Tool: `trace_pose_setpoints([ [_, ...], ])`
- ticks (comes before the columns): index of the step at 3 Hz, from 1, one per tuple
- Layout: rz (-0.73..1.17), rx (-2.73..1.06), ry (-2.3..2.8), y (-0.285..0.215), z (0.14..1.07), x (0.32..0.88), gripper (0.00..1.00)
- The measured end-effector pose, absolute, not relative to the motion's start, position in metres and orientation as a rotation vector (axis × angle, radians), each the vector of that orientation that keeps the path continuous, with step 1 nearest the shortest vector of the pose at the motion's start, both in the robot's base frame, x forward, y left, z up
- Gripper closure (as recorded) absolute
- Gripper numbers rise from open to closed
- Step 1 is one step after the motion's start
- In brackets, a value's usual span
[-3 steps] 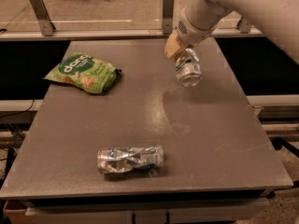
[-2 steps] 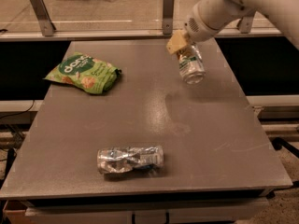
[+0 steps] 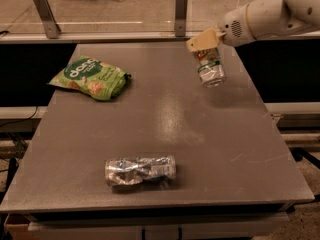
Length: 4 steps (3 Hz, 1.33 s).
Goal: Place 7up can upright
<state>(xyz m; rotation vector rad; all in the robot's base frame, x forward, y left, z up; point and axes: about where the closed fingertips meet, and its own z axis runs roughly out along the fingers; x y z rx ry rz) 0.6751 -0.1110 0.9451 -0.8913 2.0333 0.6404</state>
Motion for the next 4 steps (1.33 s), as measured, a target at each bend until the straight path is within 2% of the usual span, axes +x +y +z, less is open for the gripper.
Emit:
trace_pose_setpoints([
  [1,0.722,-0.995,1.84,-0.112,0.961,0.666,1.0],
  [4,0.681,-1.253,1.283,-0.106,0.975,0.621,1.0],
])
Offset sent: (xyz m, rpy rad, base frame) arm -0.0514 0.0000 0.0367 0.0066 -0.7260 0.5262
